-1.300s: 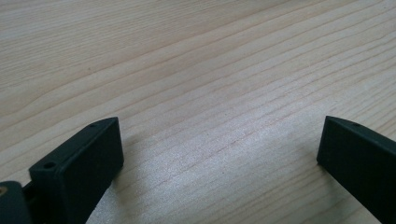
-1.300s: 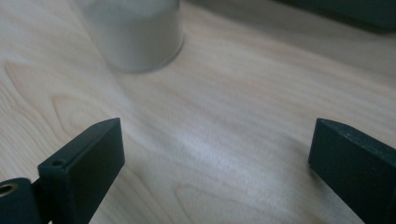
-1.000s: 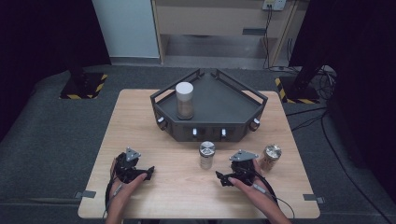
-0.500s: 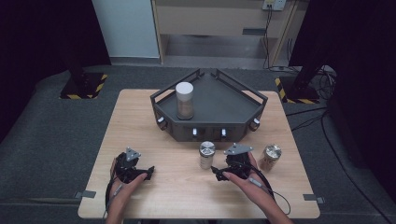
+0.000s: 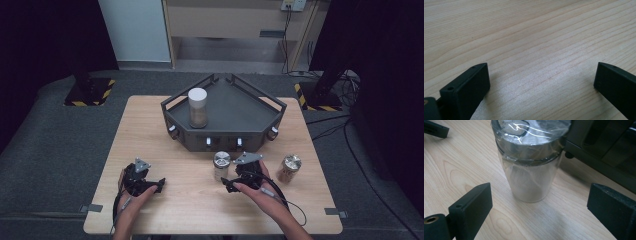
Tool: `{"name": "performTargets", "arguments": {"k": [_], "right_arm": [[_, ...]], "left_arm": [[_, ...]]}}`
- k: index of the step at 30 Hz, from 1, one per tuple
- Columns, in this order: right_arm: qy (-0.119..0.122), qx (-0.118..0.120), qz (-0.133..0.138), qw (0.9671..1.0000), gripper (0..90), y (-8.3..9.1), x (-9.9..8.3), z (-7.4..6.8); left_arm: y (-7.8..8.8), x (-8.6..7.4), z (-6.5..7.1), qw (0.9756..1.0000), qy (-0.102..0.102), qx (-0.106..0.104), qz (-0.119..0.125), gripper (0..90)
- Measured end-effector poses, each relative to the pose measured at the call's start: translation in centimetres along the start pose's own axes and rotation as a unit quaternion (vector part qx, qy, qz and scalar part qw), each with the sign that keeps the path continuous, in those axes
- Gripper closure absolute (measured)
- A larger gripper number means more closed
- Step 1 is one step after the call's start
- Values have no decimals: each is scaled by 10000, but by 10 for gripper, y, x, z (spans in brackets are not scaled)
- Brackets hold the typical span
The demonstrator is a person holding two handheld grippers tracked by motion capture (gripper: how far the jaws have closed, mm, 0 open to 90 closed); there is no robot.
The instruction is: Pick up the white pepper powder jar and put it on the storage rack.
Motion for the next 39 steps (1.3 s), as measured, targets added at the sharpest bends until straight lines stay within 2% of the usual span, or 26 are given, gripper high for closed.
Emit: {"name": "performTargets", "arguments": {"k": [11, 17, 25, 39], "right_arm": [[146, 129, -46, 9998, 65, -13, 9, -3], [144, 87, -120, 9998, 81, -19, 12, -4], [159, 143, -160, 9996, 106, -28, 13, -3], [305, 109, -197, 9993, 176, -40, 18, -8]], "left_arm": [[0, 0, 0, 10000, -1, 0, -1, 0], [0, 0, 0, 10000, -2, 0, 0, 0], [0, 0, 0, 10000, -2, 1, 0, 0], [0, 0, 0, 10000, -1, 1, 0, 0]]}}
Point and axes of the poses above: each handheld gripper's, and its own axes: y roughly backward along the jaws, x roughly out of its top, z roughly to its right, the point moved 7 cm from there along -y, roughly forward along the jaws, and after that the axes turned 8 degrees about -y, right-handed, at the moved point
